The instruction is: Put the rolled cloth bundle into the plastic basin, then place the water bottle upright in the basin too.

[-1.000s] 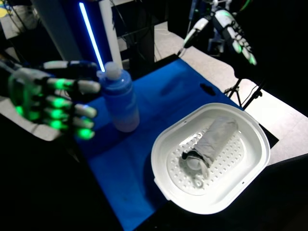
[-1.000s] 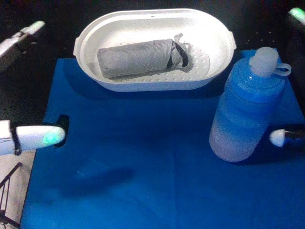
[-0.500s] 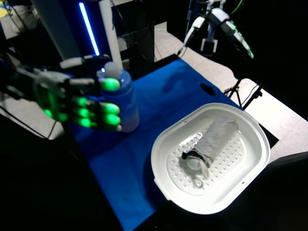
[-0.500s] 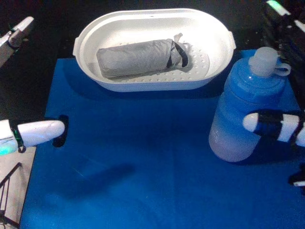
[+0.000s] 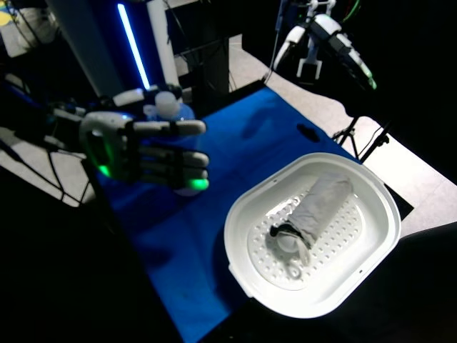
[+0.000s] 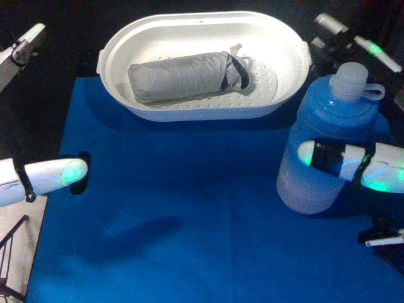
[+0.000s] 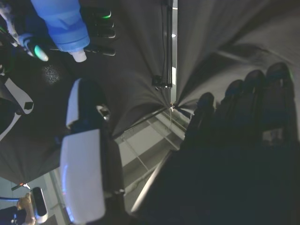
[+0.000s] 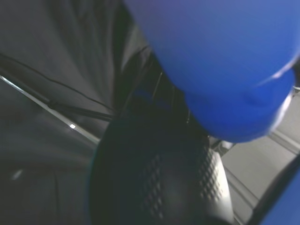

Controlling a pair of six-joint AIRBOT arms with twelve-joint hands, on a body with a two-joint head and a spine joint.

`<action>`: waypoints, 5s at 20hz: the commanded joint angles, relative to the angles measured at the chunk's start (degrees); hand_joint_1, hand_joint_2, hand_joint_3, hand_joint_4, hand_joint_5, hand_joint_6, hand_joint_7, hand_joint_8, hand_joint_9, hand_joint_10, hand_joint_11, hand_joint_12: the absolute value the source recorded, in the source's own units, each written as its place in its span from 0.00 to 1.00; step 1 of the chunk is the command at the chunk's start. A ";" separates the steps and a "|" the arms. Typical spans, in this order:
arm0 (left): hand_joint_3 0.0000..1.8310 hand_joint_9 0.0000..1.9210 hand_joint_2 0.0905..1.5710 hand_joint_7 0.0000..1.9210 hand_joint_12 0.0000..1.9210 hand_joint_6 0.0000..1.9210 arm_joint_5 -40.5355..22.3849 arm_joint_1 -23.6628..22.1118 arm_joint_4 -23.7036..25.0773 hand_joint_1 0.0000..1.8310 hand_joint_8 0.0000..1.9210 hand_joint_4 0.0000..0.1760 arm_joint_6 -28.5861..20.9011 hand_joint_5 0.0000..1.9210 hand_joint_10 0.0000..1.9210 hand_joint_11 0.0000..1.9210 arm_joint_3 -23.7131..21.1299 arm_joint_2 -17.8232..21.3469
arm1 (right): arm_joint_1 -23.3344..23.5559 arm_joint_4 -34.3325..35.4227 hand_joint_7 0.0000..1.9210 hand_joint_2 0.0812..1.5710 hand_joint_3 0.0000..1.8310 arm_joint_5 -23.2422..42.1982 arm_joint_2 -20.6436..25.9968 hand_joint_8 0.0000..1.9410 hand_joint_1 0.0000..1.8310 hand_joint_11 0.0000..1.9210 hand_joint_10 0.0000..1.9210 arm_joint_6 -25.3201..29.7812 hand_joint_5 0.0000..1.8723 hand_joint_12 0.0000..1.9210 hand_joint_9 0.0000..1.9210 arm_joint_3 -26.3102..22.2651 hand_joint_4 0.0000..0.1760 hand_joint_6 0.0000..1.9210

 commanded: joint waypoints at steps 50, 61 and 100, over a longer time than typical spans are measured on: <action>0.00 0.00 0.51 0.00 0.00 0.00 -5.20 -4.32 4.99 0.32 0.00 1.00 -5.79 0.00 0.00 0.00 6.50 -4.96 | 34.85 -1.07 0.59 0.74 0.00 -26.26 -19.39 0.65 0.61 0.59 0.79 0.51 0.46 0.91 0.62 41.16 0.00 0.60; 0.00 0.00 0.50 0.00 0.00 0.00 -5.32 -4.36 4.99 0.34 0.00 1.00 -6.21 0.00 0.00 0.00 6.53 -5.34 | 33.86 -1.08 0.56 0.74 0.00 -28.06 -20.17 0.67 0.61 0.52 0.84 0.51 0.45 0.96 0.57 42.11 0.00 0.61; 0.00 0.00 0.50 0.00 0.00 0.00 -5.64 -4.29 3.82 0.39 0.00 1.00 -6.37 0.00 0.00 0.00 6.10 -6.00 | 28.34 -4.81 0.07 0.67 0.00 -20.13 -10.85 0.00 0.37 0.00 0.00 0.55 0.03 0.15 0.05 30.10 1.00 0.00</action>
